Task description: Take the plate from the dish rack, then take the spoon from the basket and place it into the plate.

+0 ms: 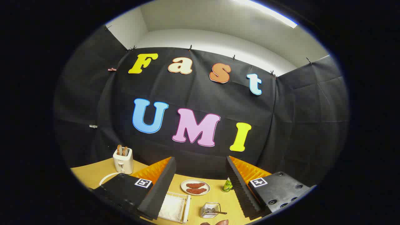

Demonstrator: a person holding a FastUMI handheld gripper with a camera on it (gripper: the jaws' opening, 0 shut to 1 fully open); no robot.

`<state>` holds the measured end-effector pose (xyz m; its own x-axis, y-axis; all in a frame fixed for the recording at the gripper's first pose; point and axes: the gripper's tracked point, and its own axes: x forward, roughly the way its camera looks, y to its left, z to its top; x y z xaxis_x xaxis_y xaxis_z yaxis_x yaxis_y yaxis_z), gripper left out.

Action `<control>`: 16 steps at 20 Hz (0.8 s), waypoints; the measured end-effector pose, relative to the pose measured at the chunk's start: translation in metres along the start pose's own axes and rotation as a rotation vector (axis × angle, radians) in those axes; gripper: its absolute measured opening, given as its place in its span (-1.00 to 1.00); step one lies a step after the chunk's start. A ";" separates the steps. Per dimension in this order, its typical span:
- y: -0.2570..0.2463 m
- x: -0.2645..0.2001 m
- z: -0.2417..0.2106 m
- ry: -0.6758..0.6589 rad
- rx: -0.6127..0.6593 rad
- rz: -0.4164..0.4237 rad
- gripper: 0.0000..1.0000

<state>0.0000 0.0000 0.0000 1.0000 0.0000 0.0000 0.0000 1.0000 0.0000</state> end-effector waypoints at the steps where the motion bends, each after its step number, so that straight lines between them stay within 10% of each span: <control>1: 0.001 0.000 -0.001 0.005 -0.003 0.002 0.94; 16: 0.004 0.001 -0.010 0.037 0.018 -0.002 0.95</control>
<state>0.0014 0.0038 -0.0104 0.9993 -0.0020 -0.0370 0.0027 0.9998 0.0183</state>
